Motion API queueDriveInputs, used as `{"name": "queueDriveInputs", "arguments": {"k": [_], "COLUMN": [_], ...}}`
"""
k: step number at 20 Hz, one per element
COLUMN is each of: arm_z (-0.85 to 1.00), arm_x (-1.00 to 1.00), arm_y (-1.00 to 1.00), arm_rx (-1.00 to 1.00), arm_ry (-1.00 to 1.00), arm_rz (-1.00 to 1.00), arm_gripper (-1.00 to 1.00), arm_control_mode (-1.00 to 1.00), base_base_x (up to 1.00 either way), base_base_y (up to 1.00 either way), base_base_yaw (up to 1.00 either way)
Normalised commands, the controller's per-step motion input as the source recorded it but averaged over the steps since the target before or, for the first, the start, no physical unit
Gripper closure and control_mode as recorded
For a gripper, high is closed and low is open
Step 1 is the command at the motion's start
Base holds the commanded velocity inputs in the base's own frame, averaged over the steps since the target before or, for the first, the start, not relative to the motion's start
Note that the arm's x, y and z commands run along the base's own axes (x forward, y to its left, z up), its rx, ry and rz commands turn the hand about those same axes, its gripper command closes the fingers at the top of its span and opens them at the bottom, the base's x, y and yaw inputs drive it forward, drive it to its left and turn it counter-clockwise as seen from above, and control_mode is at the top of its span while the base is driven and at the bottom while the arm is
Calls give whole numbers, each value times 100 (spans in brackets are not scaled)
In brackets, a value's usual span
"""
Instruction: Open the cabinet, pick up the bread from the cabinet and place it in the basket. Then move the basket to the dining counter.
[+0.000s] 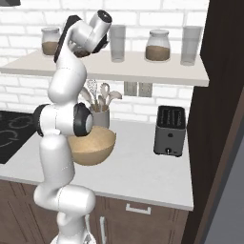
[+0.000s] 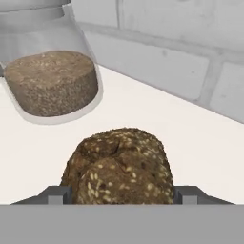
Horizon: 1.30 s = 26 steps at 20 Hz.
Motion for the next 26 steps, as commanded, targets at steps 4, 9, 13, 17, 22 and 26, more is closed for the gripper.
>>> {"name": "queueDriveInputs", "arguments": {"k": [4, 9, 13, 17, 22, 26], "arm_z": [3, 14, 6, 0, 1, 1], "arm_x": [-95, -99, -100, -100, -100, -100], "arm_y": [-9, -1, -9, -27, -22, -32], "arm_rx": [0, 0, 0, 1, 4, 6], "arm_ry": [-22, -24, -9, 0, 4, 17], "arm_rz": [-13, -19, -23, -23, -28, -27], "arm_gripper": [100, 100, 100, 100, 100, 100], "arm_control_mode": [-100, -100, -100, -100, -100, -100], "base_base_x": [0, 0, 0, 0, 0, 0], "base_base_y": [0, 0, 0, 0, 0, 0], "base_base_yaw": [0, 0, 0, 0, 0, 0]}}
